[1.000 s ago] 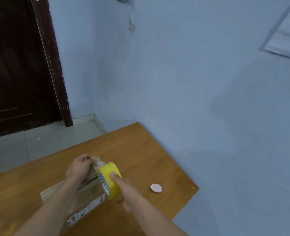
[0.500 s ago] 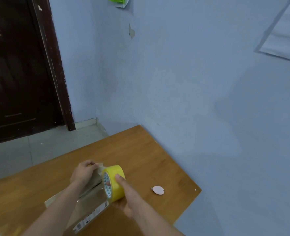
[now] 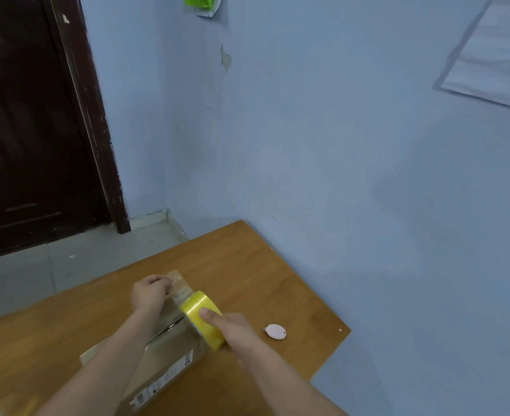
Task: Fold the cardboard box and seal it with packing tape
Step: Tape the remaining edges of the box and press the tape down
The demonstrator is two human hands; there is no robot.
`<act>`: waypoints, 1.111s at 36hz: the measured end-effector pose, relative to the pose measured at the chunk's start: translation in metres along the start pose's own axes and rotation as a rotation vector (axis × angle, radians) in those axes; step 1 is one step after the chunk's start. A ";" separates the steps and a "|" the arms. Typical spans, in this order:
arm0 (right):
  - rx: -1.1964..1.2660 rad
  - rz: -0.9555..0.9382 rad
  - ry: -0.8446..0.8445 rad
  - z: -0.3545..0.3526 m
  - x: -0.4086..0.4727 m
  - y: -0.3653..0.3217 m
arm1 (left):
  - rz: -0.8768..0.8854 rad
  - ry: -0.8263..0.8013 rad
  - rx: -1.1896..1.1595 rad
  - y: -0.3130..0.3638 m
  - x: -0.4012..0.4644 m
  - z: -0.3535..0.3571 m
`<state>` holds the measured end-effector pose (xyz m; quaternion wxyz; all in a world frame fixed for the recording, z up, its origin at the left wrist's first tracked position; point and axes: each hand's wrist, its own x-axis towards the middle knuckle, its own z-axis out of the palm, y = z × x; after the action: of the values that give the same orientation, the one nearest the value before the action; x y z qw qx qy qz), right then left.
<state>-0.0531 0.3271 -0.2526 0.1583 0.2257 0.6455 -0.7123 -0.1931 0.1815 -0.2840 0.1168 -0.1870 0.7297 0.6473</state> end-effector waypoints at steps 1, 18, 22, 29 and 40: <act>-0.044 -0.012 0.022 0.001 -0.002 -0.005 | 0.012 0.019 -0.015 0.003 -0.003 0.003; -0.428 -0.395 0.289 -0.026 -0.008 -0.054 | 0.010 0.040 -0.207 0.040 -0.031 0.044; -0.400 -0.410 0.317 -0.029 -0.009 -0.051 | 0.006 0.025 -0.182 0.043 -0.029 0.039; -0.388 -0.432 0.323 -0.030 -0.012 -0.042 | -0.009 -0.080 -0.119 0.037 -0.031 0.036; -0.611 -0.267 0.260 -0.024 -0.017 -0.049 | -0.180 -0.051 -0.281 0.033 -0.027 0.027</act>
<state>-0.0609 0.3557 -0.2036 0.0405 0.1703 0.8672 -0.4661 -0.1847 0.2147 -0.2471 0.1652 -0.2495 0.6093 0.7343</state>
